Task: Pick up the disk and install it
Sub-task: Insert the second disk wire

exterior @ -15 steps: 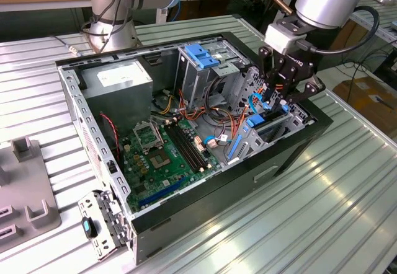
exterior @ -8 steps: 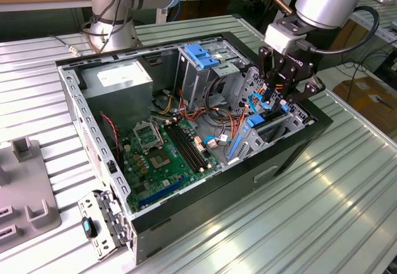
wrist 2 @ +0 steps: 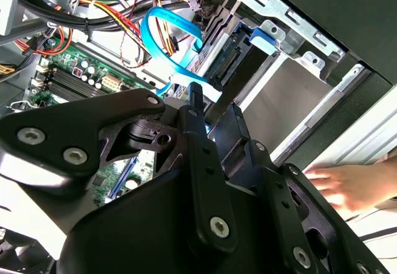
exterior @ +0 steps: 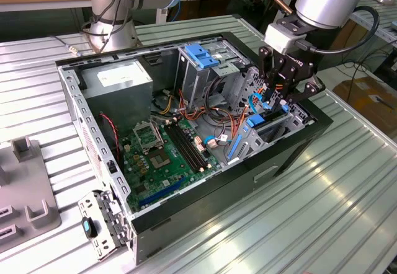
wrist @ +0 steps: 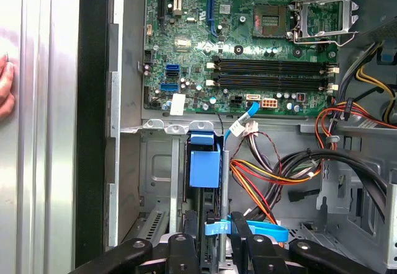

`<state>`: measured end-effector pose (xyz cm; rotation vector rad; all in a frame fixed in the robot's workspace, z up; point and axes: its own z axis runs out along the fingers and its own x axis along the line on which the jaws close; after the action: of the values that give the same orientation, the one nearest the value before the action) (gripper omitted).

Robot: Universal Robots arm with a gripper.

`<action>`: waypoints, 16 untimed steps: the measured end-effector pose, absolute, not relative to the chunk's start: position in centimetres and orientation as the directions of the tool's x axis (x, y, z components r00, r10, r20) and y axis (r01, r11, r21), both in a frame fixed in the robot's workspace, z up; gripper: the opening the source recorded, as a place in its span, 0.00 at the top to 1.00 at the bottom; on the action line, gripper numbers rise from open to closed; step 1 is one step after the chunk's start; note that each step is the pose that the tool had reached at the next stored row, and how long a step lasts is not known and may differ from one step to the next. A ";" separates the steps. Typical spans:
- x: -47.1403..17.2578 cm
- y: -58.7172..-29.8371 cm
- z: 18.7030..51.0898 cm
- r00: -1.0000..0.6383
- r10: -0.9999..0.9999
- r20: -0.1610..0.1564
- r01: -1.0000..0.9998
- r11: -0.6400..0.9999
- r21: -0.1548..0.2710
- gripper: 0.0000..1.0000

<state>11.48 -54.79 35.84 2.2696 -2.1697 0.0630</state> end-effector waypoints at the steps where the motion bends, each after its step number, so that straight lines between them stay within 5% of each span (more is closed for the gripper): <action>1: 11.5 -54.8 35.8 0.044 -0.999 0.030 -0.999 -0.045 -0.027 0.65; 16: 13.3 -54.8 35.8 0.044 -0.999 0.030 -0.999 -0.045 -0.027 0.65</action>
<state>13.27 -54.79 35.84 2.2692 -2.1698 0.0627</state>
